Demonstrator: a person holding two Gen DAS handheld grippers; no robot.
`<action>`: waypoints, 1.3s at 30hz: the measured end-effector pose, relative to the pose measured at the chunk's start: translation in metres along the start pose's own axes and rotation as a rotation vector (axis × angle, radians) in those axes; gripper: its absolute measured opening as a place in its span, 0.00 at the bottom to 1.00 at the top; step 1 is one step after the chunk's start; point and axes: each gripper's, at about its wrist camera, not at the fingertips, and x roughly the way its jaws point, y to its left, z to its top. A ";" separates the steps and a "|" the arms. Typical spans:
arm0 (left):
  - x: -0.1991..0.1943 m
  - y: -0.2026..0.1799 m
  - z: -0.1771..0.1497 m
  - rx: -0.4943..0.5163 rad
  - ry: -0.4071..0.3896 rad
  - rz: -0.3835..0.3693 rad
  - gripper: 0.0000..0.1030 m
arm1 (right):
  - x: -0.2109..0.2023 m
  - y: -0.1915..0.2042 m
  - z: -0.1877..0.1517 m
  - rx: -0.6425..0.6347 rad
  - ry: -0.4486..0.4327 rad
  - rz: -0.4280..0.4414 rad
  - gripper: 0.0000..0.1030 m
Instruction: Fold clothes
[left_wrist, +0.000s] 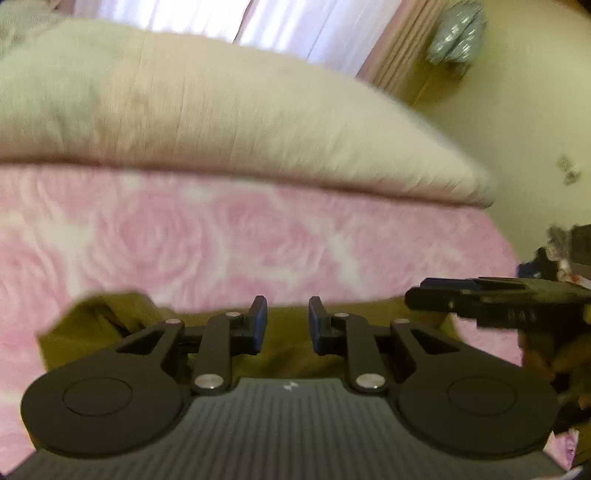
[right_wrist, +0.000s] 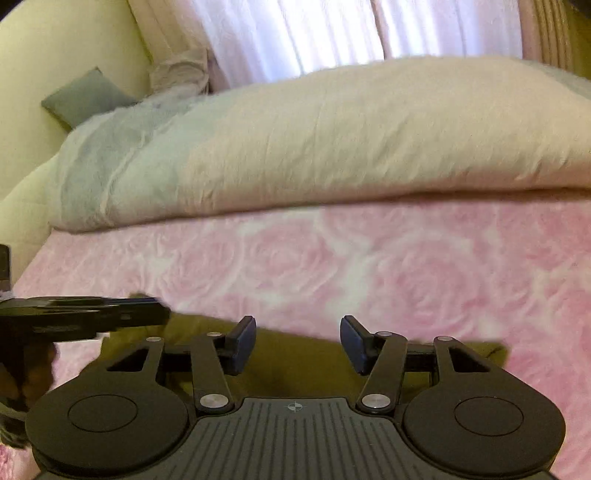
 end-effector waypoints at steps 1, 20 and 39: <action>0.006 -0.001 -0.007 0.009 0.029 0.002 0.17 | 0.007 0.004 -0.007 -0.018 0.033 -0.006 0.53; -0.019 0.053 -0.029 0.019 -0.073 0.346 0.11 | 0.001 -0.082 -0.034 -0.149 -0.042 -0.174 0.54; -0.074 -0.030 -0.072 0.101 -0.114 0.331 0.20 | -0.051 -0.034 -0.056 -0.125 -0.031 -0.233 0.54</action>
